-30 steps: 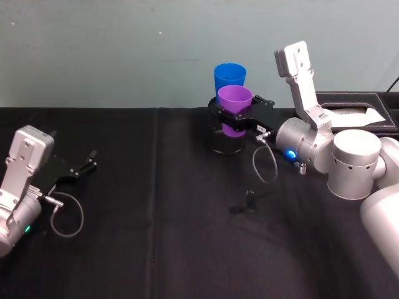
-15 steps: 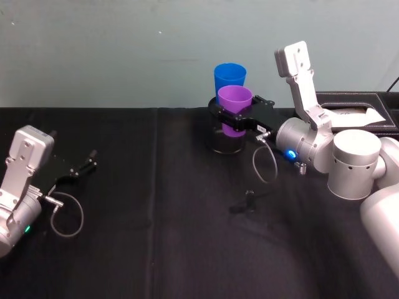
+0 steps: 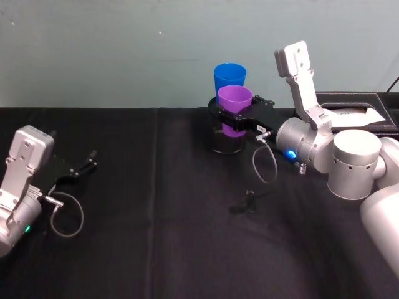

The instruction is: Pick up one cup with a gripper and tap it against the other cup.

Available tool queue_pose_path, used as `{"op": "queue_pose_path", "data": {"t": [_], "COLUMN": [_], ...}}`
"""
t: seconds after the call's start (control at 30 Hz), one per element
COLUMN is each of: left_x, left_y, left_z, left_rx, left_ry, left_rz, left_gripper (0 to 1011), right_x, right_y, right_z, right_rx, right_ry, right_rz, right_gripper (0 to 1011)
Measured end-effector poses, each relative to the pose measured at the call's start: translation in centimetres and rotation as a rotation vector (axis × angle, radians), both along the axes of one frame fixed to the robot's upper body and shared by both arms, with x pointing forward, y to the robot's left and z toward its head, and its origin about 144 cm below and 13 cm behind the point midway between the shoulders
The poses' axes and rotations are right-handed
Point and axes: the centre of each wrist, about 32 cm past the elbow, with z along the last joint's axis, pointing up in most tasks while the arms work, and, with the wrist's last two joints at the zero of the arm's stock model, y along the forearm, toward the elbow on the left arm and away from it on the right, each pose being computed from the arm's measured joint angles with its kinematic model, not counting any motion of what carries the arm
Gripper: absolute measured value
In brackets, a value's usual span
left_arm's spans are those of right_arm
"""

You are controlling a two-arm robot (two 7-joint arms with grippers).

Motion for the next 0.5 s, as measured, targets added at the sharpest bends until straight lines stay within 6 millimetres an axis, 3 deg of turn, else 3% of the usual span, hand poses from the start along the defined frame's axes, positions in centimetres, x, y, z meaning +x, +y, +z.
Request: {"op": "queue_pose_path", "data": {"t": [0.5], "left_x": [0.0], "left_y": [0.0], "left_z": [0.0], "left_rx": [0.0], "left_ry": [0.0], "left_rz": [0.0], "left_gripper": [1000], "right_x": [0.0], "right_y": [0.0], "right_z": [0.0], "right_rx": [0.0], "right_ry": [0.0], "right_rz": [0.0], "right_gripper": [720]}}
